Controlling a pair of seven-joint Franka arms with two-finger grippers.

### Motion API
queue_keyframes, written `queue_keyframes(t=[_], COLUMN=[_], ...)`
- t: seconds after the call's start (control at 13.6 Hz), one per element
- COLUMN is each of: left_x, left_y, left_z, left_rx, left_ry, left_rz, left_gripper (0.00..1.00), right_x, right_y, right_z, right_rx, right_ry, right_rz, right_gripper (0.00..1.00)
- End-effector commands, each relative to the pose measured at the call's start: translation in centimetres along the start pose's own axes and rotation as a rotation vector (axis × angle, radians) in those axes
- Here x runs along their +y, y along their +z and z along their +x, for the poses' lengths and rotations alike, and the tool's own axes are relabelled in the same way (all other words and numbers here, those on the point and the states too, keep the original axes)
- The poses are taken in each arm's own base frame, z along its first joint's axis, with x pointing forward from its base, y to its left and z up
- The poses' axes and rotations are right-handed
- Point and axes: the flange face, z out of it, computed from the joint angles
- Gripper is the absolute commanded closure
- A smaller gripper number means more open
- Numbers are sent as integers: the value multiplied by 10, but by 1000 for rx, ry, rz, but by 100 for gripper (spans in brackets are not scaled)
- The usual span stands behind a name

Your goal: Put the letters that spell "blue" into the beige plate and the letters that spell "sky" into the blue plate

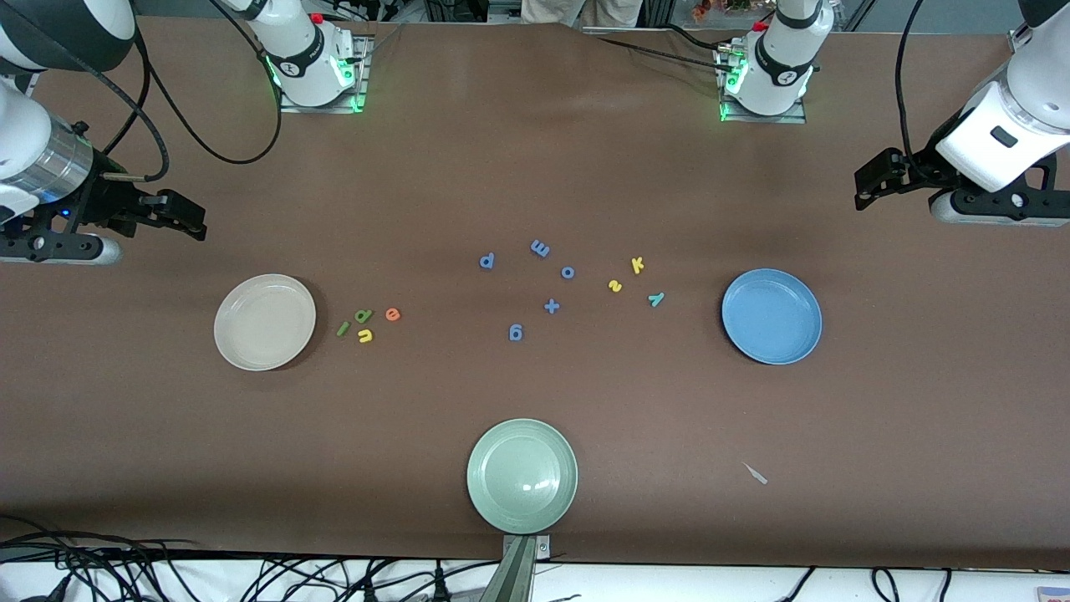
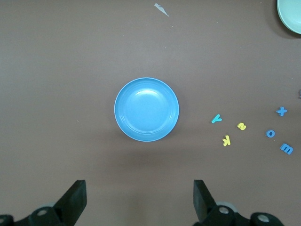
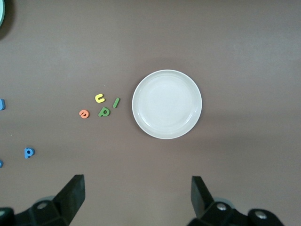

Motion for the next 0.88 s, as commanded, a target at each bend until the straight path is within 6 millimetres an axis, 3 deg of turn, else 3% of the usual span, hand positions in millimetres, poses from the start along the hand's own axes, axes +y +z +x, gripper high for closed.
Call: queue_keyframes(t=[0.0,0.81], left_x=[6,-4], left_y=[-6,-6], left_z=[2,3], left_rx=[9,6], left_ry=[23,17], left_rz=[24,23], left_gripper=[0,0], right_x=[0,2], right_y=[-6,-3], right_z=[4,6], right_rx=[5,0], right_ry=[-18,-15], right_rz=[10,11], right_gripper=[0,0])
